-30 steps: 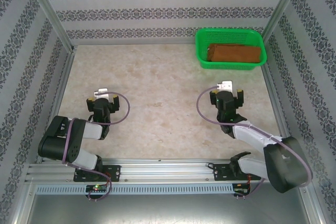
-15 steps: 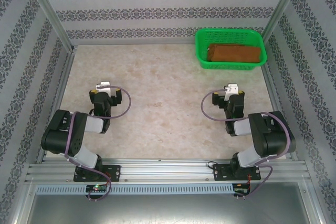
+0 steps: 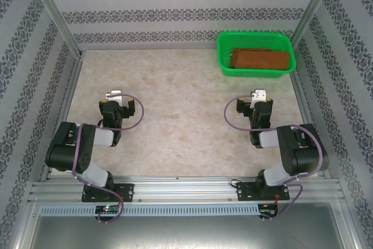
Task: Roll up the long pants
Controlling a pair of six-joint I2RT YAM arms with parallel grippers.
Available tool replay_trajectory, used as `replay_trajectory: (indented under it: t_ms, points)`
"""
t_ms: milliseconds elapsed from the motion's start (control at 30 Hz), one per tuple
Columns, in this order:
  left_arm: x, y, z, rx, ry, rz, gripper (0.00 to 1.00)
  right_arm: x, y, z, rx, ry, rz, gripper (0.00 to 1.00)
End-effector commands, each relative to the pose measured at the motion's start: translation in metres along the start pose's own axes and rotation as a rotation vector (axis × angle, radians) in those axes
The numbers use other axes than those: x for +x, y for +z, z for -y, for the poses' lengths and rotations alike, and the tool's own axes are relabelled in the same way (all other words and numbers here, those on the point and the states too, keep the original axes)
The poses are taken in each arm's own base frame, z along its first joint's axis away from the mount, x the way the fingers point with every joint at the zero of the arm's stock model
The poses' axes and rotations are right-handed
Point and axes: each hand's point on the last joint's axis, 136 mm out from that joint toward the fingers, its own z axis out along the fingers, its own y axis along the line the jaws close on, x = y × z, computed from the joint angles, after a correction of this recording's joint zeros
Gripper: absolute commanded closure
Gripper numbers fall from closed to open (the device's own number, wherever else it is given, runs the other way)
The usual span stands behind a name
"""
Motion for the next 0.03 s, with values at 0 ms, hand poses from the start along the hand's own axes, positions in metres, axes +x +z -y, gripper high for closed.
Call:
replay_trajectory:
  t_ms: [0]
  points:
    - [-0.0065, 0.0030, -0.0019, 0.015, -0.027, 0.006, 0.00, -0.0128, 0.0007, -0.0106, -0.059, 0.000, 0.033, 0.02]
